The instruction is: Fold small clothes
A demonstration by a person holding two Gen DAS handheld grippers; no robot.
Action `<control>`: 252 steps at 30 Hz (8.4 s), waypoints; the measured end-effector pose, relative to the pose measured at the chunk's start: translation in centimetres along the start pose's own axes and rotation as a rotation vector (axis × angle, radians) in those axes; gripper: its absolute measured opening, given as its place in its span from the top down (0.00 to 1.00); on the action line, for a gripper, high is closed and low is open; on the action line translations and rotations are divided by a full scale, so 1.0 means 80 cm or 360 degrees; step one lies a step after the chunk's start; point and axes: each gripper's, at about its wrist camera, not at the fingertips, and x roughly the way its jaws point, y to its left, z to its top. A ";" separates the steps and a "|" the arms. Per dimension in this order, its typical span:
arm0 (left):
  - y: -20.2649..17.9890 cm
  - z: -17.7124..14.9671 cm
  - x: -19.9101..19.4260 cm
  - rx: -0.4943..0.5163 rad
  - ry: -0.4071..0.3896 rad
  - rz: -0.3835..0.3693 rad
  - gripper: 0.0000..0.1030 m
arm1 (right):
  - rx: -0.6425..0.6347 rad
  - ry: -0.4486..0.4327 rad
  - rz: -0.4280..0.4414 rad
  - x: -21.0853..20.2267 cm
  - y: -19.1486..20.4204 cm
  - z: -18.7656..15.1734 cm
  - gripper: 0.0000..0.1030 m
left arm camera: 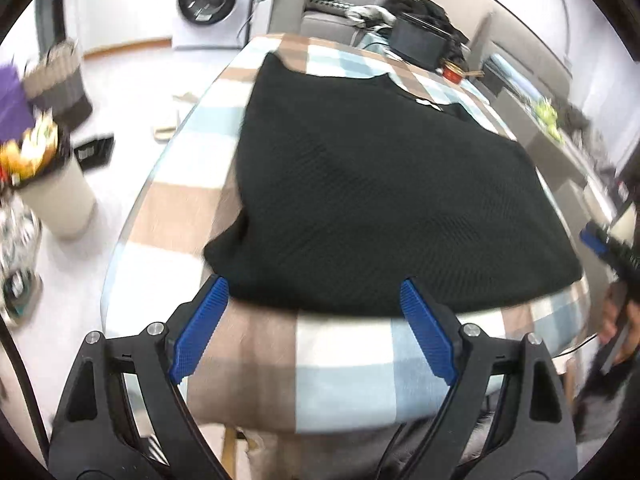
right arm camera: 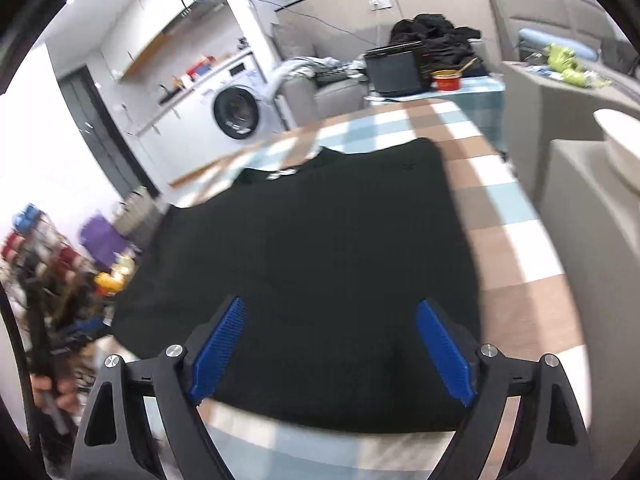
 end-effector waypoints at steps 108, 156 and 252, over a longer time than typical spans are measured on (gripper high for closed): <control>-0.245 0.015 0.134 0.0861 0.0019 -0.0445 0.29 | 0.0175 0.0326 0.0124 0.130 -0.026 0.080 0.64; -0.183 0.054 0.129 0.0548 0.0012 -0.0361 0.28 | -0.0152 0.0450 0.0271 0.053 -0.009 -0.010 0.68; -0.139 0.158 0.209 0.0289 0.0005 -0.0184 0.79 | 0.0064 0.0383 -0.0053 0.131 -0.052 0.066 0.81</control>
